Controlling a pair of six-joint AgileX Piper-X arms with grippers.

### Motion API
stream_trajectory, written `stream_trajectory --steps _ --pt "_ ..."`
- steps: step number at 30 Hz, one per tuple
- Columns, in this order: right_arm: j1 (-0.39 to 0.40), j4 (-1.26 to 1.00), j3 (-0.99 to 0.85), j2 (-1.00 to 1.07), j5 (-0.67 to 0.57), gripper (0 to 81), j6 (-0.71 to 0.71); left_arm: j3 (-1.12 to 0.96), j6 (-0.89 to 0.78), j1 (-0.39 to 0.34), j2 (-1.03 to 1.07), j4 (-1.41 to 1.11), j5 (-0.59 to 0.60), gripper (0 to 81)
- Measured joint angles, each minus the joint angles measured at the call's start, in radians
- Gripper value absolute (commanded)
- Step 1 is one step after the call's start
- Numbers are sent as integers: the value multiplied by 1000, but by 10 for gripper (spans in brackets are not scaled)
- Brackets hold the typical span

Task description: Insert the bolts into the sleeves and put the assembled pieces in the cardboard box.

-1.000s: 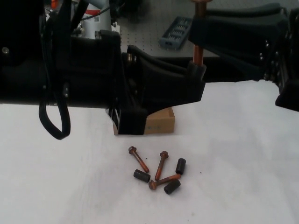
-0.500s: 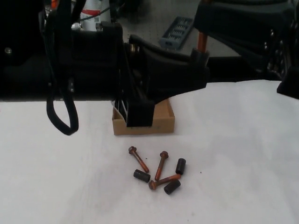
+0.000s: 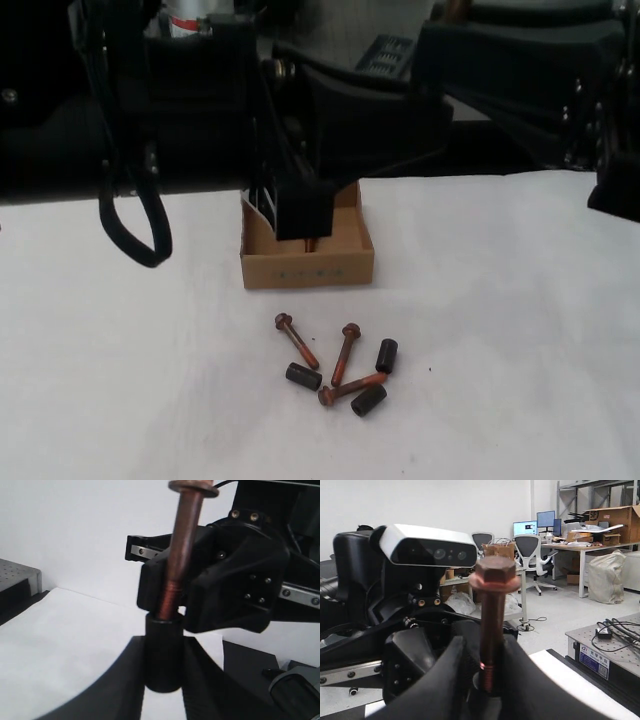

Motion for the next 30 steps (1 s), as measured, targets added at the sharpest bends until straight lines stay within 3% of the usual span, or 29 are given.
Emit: stream_trajectory --steps 6,12,27,30 --pt "0 -2 0 0 9 216 -3 0 -2 0 0 -2 0 6" --pt "0 5 0 0 7 379 -6 0 -6 2 0 -16 -5 6" --pt "2 28 8 2 29 379 -8 -3 -7 3 -2 -30 -19 6" --pt "-2 35 8 -4 55 349 -8 -10 -7 3 -2 13 -38 6"
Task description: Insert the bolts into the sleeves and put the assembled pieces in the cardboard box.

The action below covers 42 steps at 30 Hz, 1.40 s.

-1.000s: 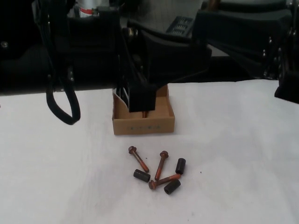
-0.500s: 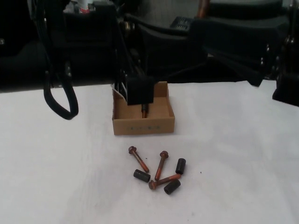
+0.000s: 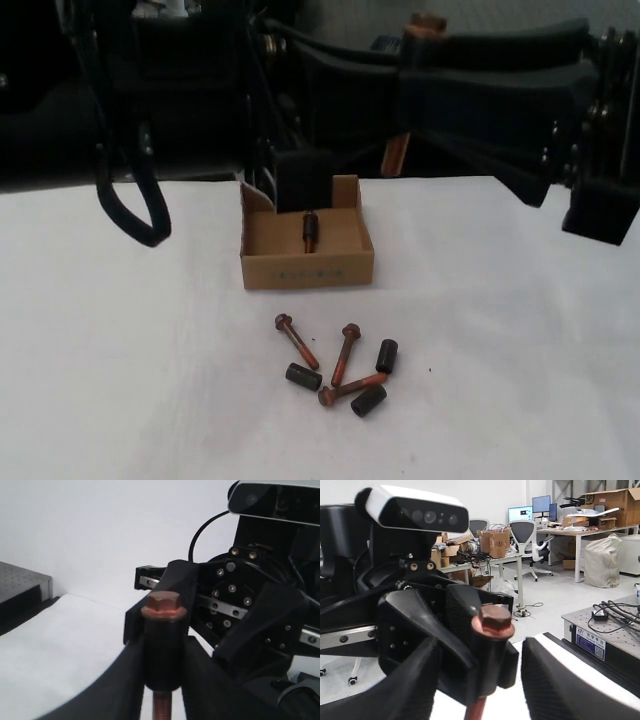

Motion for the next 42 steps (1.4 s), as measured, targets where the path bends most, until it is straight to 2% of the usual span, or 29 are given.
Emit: stream_trajectory --steps 2,4,5,6,9,10,15,19,24,29,33,35,42 --pt "-12 22 0 -22 29 287 -2 -2 0 0 -4 61 -52 6" --pt "-34 75 0 -60 62 202 -28 -2 0 -2 -7 143 -164 6" --pt "-49 105 0 -79 81 165 -46 -2 0 -2 -7 178 -241 6" --pt "-63 145 0 -102 100 118 -68 -2 0 8 4 225 -373 6" --pt "-92 249 0 -142 144 5 -117 -4 0 32 26 243 -431 6" --pt "-108 302 0 -161 165 41 -142 -12 -6 48 57 246 -453 6" --pt "-178 537 0 -255 266 37 -227 -75 -72 83 177 251 -466 6" --pt "-197 647 0 -306 335 37 -258 -150 -139 102 348 252 -467 6" --pt "-198 701 0 -357 381 37 -284 -299 -209 102 521 330 -514 6" --pt "-198 745 0 -379 409 37 -293 -498 -243 102 656 479 -669 6" --pt "-198 787 0 -378 418 37 -295 -635 -330 106 753 637 -785 6" --pt "-198 797 0 -378 418 37 -295 -709 -373 117 810 718 -809 6" --pt "-198 801 0 -378 418 37 -295 -787 -537 144 903 765 -859 6"
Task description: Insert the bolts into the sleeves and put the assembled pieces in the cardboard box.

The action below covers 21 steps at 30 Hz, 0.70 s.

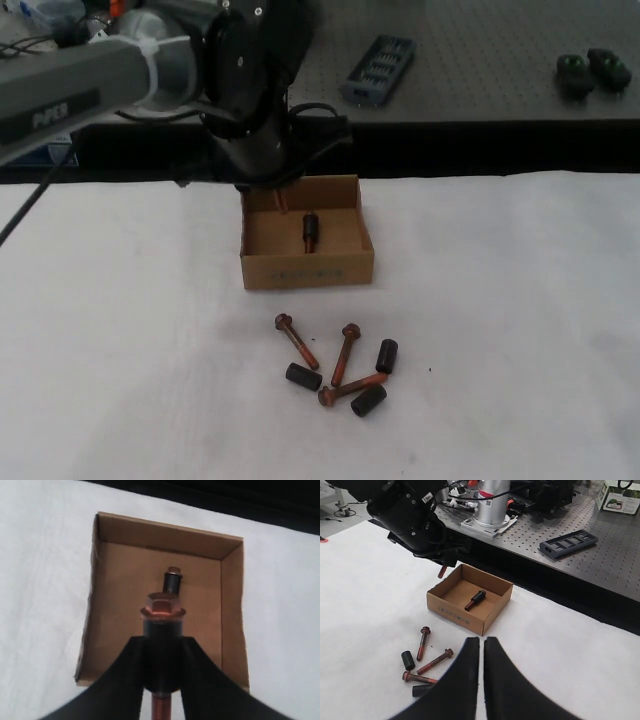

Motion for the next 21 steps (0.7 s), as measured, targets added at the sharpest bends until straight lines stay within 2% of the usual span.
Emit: stream_trajectory --steps 10,21 --pt "0 0 0 0 8 37 0 -108 -145 9 135 -6 37 6" --pt "0 33 0 0 83 37 0 -252 -159 18 295 -8 55 6"
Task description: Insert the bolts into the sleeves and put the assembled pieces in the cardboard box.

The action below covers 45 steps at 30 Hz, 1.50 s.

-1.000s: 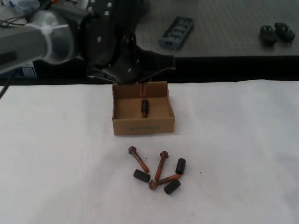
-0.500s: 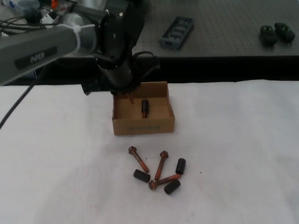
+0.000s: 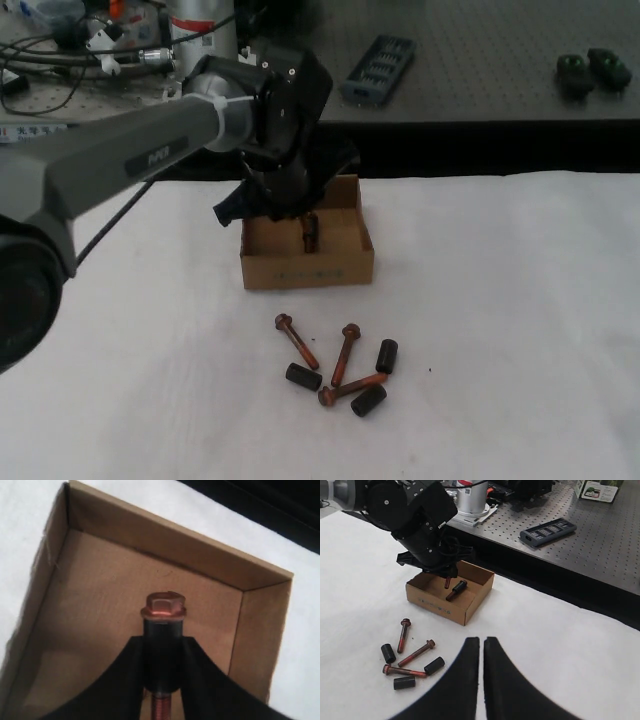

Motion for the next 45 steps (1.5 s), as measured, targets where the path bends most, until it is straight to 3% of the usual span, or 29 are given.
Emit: stream_trajectory --steps 4,9,12,26,31,34,36,42,45 --pt "0 22 0 0 0 37 0 -6 0 12 20 10 0 42" --pt "0 35 0 0 0 37 0 -8 7 19 27 17 0 319" --pt "0 35 0 0 0 37 0 -10 6 19 27 17 0 424" --pt "0 35 0 0 0 37 2 -10 6 19 27 -53 56 421" --pt "0 35 0 0 0 37 2 -10 50 22 27 -44 193 421" --pt "0 35 0 0 0 37 2 -11 52 22 27 16 216 419" --pt "0 35 0 0 0 37 2 -13 10 22 18 120 165 419" --pt "0 35 0 0 0 37 2 -13 -95 3 -73 382 -159 419" --pt "0 35 0 0 0 37 2 -13 -75 -19 -147 360 -195 419"
